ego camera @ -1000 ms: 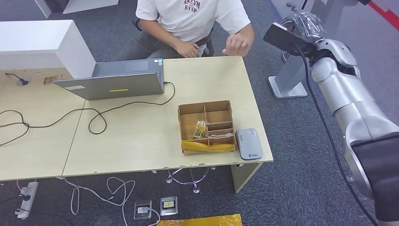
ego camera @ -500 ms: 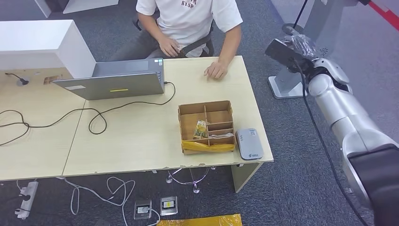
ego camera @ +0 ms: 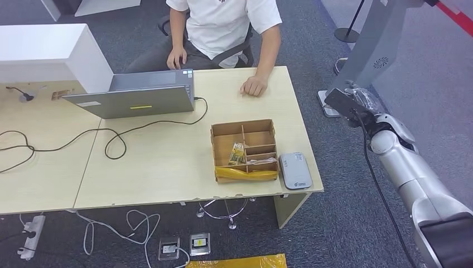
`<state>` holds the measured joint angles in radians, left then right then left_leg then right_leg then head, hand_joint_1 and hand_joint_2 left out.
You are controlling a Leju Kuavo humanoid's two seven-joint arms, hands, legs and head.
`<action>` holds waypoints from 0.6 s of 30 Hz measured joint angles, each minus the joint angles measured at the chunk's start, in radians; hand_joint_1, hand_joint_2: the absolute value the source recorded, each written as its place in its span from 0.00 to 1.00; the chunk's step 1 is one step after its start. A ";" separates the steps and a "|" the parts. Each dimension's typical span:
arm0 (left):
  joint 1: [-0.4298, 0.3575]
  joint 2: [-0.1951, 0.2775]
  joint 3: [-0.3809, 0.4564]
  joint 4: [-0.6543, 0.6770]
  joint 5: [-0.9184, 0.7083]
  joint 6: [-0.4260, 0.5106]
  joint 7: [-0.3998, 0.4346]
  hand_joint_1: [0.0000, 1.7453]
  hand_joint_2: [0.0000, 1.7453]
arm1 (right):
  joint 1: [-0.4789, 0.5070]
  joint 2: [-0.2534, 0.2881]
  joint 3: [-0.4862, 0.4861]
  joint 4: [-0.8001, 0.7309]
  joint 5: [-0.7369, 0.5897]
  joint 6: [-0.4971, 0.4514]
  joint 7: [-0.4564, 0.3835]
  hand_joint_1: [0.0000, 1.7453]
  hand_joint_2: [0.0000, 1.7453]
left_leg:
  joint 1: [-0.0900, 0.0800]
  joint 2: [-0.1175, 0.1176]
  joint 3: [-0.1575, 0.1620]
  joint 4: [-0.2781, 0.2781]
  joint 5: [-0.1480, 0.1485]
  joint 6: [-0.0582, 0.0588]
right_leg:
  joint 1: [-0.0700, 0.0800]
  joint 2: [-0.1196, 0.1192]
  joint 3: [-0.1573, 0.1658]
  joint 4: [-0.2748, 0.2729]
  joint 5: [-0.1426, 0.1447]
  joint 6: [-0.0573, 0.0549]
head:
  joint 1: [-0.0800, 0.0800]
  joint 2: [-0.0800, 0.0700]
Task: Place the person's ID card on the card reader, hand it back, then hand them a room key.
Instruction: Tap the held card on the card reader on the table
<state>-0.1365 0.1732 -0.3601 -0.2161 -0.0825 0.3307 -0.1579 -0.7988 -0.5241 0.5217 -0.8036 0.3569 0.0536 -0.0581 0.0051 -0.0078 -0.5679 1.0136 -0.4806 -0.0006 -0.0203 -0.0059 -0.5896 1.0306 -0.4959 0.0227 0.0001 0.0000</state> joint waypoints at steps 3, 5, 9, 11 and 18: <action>0.000 0.000 0.000 0.000 -0.008 0.001 0.005 0.00 0.00 | 0.042 -0.012 -0.022 -0.032 0.008 0.006 0.013 1.00 1.00 | 0.000 0.000 0.000 0.000 0.000 0.000 | 0.000 0.001 0.000 0.000 0.000 0.000 | 0.000 0.000; -0.001 0.000 0.000 0.000 -0.011 0.001 0.009 0.00 0.00 | 0.069 -0.018 -0.039 -0.057 0.020 0.016 0.021 1.00 1.00 | 0.000 0.000 0.000 0.000 0.000 0.000 | 0.000 0.001 0.000 0.000 0.000 0.000 | 0.000 0.000; -0.002 0.000 0.000 0.000 -0.011 0.007 0.012 0.00 0.00 | 0.120 -0.022 -0.074 -0.117 0.069 0.053 0.038 1.00 1.00 | 0.000 0.000 0.000 0.000 0.000 0.000 | 0.000 0.001 0.000 0.000 0.000 0.000 | 0.000 0.000; -0.002 0.000 0.000 0.000 -0.011 0.011 0.014 0.00 0.00 | 0.148 -0.022 -0.085 -0.150 0.093 0.075 0.044 1.00 1.00 | 0.000 0.000 0.000 0.000 0.000 0.000 | 0.000 0.001 0.000 0.000 0.000 0.000 | 0.000 0.000; -0.003 0.000 -0.004 0.001 -0.016 0.012 0.022 0.00 0.00 | 0.264 -0.022 -0.126 -0.311 0.137 0.130 0.069 1.00 1.00 | 0.000 0.000 0.000 0.000 0.000 0.000 | 0.000 0.000 0.000 0.000 0.000 0.000 | 0.000 0.000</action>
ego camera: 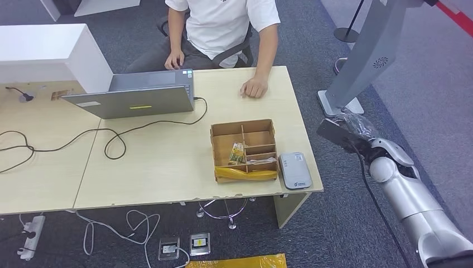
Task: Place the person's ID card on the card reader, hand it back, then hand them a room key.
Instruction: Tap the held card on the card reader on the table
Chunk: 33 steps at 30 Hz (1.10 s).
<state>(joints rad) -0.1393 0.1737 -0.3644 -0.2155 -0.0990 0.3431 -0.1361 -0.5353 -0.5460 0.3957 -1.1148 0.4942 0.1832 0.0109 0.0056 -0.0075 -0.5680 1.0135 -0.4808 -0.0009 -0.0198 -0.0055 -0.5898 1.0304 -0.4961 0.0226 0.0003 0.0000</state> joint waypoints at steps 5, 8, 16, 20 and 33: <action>-0.003 0.001 -0.004 0.000 -0.010 0.000 0.008 0.00 0.00 | 0.062 0.000 -0.024 -0.095 0.011 0.033 0.018 1.00 1.00 | 0.000 0.000 0.000 0.000 0.000 0.000 | 0.000 0.000 0.000 0.000 0.000 0.000 | 0.000 0.000; -0.006 0.001 -0.005 0.000 -0.014 0.000 0.009 0.00 0.00 | 0.091 0.001 -0.035 -0.135 0.013 0.055 0.029 1.00 1.00 | 0.000 0.000 0.000 0.000 0.000 0.000 | 0.000 0.000 0.000 0.000 0.000 0.000 | 0.000 0.000; -0.011 0.001 -0.010 0.000 -0.024 0.001 0.018 0.00 0.00 | 0.143 0.001 -0.050 -0.209 0.017 0.092 0.043 1.00 1.00 | 0.000 0.000 0.000 0.000 0.000 0.000 | 0.000 0.000 0.000 0.000 0.000 0.000 | 0.000 0.000; -0.012 0.001 -0.011 0.000 -0.028 0.002 0.020 0.00 0.00 | 0.163 0.002 -0.050 -0.232 0.032 0.106 0.050 1.00 1.00 | 0.000 0.000 0.000 0.000 0.000 0.000 | 0.000 0.000 0.000 0.000 0.000 0.000 | 0.000 0.000; -0.014 0.000 -0.011 0.000 -0.037 0.003 0.025 0.00 0.00 | 0.193 0.034 -0.041 -0.257 0.062 0.098 0.051 1.00 1.00 | 0.000 0.000 0.000 0.000 0.000 0.000 | 0.000 0.000 0.000 0.000 0.000 0.000 | 0.000 0.000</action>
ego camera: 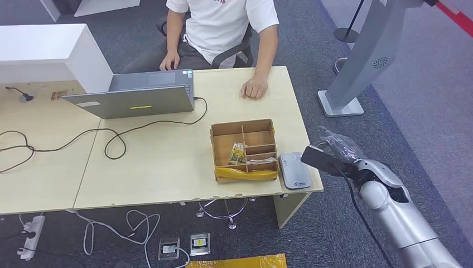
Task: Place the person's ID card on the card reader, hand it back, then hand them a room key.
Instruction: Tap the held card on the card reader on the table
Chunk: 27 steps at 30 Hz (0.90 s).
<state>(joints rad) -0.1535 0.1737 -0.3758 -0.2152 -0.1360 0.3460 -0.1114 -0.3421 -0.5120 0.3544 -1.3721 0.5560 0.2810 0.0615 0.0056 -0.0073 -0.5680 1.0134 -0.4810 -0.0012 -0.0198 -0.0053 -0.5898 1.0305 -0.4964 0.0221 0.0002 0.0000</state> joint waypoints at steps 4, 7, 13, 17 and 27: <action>-0.002 -0.001 0.000 0.000 -0.007 -0.001 0.003 0.00 0.00 | 0.001 0.014 0.010 0.003 0.006 -0.024 -0.004 1.00 1.00 | 0.000 0.000 0.000 0.000 0.000 0.000 | 0.000 0.000 0.000 0.000 0.000 0.000 | 0.000 0.000; -0.004 -0.001 -0.003 0.000 -0.010 -0.001 0.005 0.00 0.00 | 0.002 0.025 0.014 0.009 0.010 -0.040 -0.008 1.00 1.00 | 0.000 0.000 0.000 0.000 0.000 0.000 | 0.000 0.000 0.000 0.000 0.000 0.000 | 0.000 0.000; -0.005 -0.002 -0.010 0.000 -0.011 -0.003 0.006 0.00 0.00 | 0.003 0.045 0.024 0.033 0.020 -0.058 -0.021 1.00 1.00 | 0.000 0.000 0.000 0.000 0.000 0.000 | 0.000 0.000 0.000 0.000 0.000 0.000 | 0.000 0.000; -0.005 -0.002 -0.010 0.000 -0.013 -0.005 0.008 0.00 0.00 | 0.003 0.056 0.032 0.054 0.021 -0.066 -0.028 1.00 1.00 | 0.000 0.000 0.000 0.000 0.000 0.000 | 0.000 0.000 0.000 0.000 0.000 0.000 | 0.000 0.000; -0.006 -0.002 -0.015 0.000 -0.013 -0.008 0.012 0.00 0.00 | 0.003 0.068 0.039 0.083 0.021 -0.071 -0.033 1.00 1.00 | 0.000 0.000 0.000 0.000 0.000 0.000 | 0.000 0.000 0.000 0.000 0.000 -0.001 | 0.000 0.000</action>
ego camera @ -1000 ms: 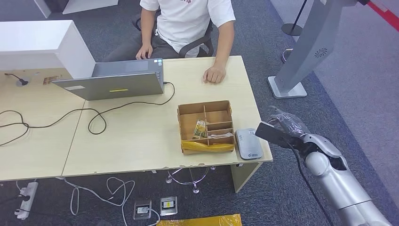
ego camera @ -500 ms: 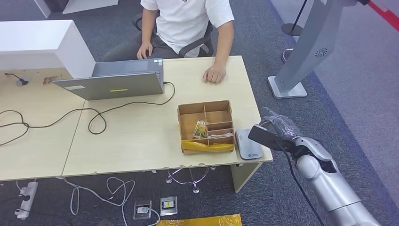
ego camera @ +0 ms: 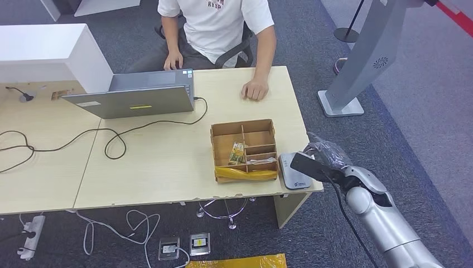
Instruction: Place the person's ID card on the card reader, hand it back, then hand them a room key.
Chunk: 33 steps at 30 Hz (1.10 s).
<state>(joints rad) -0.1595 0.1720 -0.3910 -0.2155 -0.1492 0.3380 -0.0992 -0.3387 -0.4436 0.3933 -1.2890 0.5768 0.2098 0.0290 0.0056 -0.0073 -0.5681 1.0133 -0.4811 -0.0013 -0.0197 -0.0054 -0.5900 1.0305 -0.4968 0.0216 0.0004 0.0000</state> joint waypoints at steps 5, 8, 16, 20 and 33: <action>0.000 0.000 -0.001 0.000 0.001 -0.001 0.000 0.00 0.00 | 0.000 0.005 0.002 0.010 0.000 -0.003 -0.004 1.00 1.00 | 0.000 0.000 0.000 0.000 0.000 0.000 | 0.000 0.000 0.000 0.000 0.000 0.000 | 0.000 0.000; 0.002 -0.001 -0.001 0.000 0.006 0.000 0.000 0.00 0.00 | 0.004 0.012 0.012 0.028 -0.011 -0.005 -0.016 1.00 1.00 | 0.000 0.000 0.000 0.000 0.000 0.000 | 0.000 0.000 0.000 0.000 0.000 0.000 | 0.000 0.000; 0.002 -0.002 -0.001 0.000 0.007 0.003 0.000 0.00 0.00 | 0.025 0.013 0.030 0.036 -0.036 -0.008 -0.011 1.00 1.00 | 0.000 0.000 0.000 0.000 -0.001 -0.001 | 0.000 0.000 0.000 0.000 0.000 0.000 | 0.000 0.000; 0.002 -0.002 -0.001 0.000 0.007 0.003 0.000 0.00 0.00 | 0.028 0.014 0.035 0.037 -0.038 -0.012 -0.009 1.00 1.00 | 0.000 0.000 0.000 0.000 -0.001 -0.001 | 0.000 0.001 0.000 0.000 0.000 0.000 | 0.000 0.000; 0.002 -0.002 -0.001 0.000 0.007 0.004 0.000 0.00 0.00 | 0.028 0.018 0.047 0.046 -0.048 -0.033 -0.006 1.00 1.00 | 0.000 0.001 0.001 0.000 -0.001 -0.001 | 0.000 0.001 0.000 0.000 0.000 0.000 | 0.000 0.000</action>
<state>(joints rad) -0.1571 0.1701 -0.3918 -0.2152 -0.1423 0.3416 -0.0992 -0.3109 -0.4258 0.4402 -1.2428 0.5285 0.1771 0.0233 0.0058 -0.0066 -0.5674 1.0133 -0.4818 -0.0025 -0.0195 -0.0047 -0.5899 1.0305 -0.4968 0.0214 0.0004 0.0000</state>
